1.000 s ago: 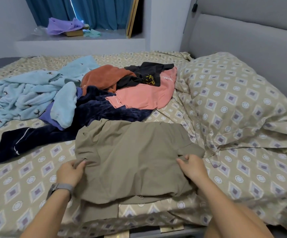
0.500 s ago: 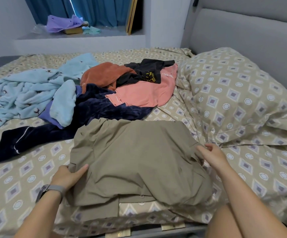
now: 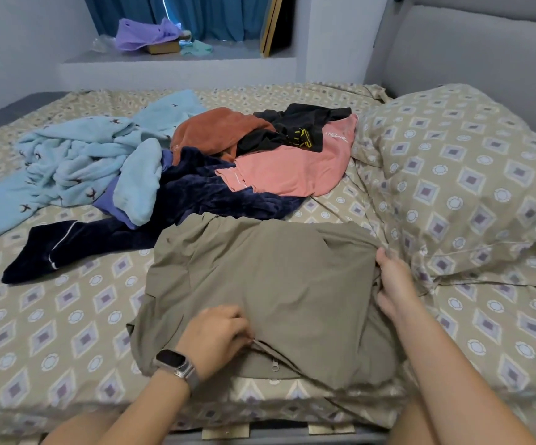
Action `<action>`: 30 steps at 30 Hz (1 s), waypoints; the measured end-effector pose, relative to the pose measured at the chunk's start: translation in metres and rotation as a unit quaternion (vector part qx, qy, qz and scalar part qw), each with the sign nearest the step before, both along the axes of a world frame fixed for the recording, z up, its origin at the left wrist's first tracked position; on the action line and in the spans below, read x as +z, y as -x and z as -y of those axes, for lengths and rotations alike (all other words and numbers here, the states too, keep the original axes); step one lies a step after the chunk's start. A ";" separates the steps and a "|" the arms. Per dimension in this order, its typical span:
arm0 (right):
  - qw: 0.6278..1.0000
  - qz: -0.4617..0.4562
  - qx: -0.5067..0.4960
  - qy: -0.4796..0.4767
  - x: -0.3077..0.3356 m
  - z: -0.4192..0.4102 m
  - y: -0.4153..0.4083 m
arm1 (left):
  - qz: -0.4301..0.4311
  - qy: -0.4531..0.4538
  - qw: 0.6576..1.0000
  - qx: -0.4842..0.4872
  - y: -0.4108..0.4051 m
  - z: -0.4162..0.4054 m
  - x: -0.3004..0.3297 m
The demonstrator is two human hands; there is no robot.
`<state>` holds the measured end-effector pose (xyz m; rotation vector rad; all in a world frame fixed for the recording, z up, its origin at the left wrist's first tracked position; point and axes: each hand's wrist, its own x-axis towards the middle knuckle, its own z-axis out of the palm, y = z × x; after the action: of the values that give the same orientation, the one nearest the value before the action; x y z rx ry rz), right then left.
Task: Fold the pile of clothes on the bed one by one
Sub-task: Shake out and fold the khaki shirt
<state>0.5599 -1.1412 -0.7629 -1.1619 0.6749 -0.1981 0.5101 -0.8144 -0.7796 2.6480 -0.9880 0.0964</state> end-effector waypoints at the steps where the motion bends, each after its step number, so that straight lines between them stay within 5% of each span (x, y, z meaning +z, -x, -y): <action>1: 0.996 -0.002 0.002 -0.091 -0.003 0.006 -0.003 | 0.003 0.012 1.000 0.004 -0.003 -0.004 0.003; 2: 0.990 -0.016 0.015 -0.137 -0.004 0.008 -0.003 | -0.009 0.024 1.000 -0.009 -0.005 -0.010 0.003; 4: 0.990 -0.102 0.049 -0.079 -0.017 0.016 -0.002 | -0.113 0.053 0.992 -0.027 -0.001 -0.016 0.002; 7: 0.933 -0.255 0.094 0.234 -0.031 0.025 0.005 | -0.234 0.000 0.972 -0.035 0.012 -0.017 -0.003; 9: 0.869 -0.219 0.071 0.438 -0.026 0.023 0.008 | -0.255 -0.067 0.963 -0.050 0.020 -0.013 -0.002; 12: 0.796 -0.014 0.059 0.602 0.000 -0.001 0.014 | -0.177 -0.098 0.979 0.011 0.021 -0.005 0.002; 14: 0.729 0.059 0.162 0.662 0.002 -0.019 0.016 | -0.080 -0.026 0.994 0.073 0.014 0.001 0.005; 17: 0.620 -0.036 0.368 0.692 -0.016 -0.037 0.015 | 0.039 0.107 0.979 0.168 -0.008 0.000 0.011; 18: 0.616 -0.061 0.391 0.681 -0.020 -0.035 0.011 | 0.059 0.134 0.967 0.210 -0.019 -0.004 0.013; 20: 0.671 -0.025 0.322 0.667 -0.025 -0.028 0.000 | 0.069 0.166 0.936 0.303 -0.044 -0.017 0.014; 23: 0.785 0.003 0.113 0.610 -0.020 -0.009 -0.022 | -0.036 0.269 0.846 0.459 -0.077 -0.039 0.018; 25: 0.823 -0.070 0.042 0.562 -0.017 0.006 -0.033 | -0.099 0.321 0.792 0.510 -0.096 -0.053 0.023; 30: 0.903 -0.163 0.139 0.372 -0.002 0.020 -0.049 | -0.256 0.297 0.810 0.435 -0.123 -0.055 0.023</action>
<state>0.6091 -1.1609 -0.7649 -2.0464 0.7378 -0.0073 0.6333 -0.7597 -0.7562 2.1069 0.4229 -0.0953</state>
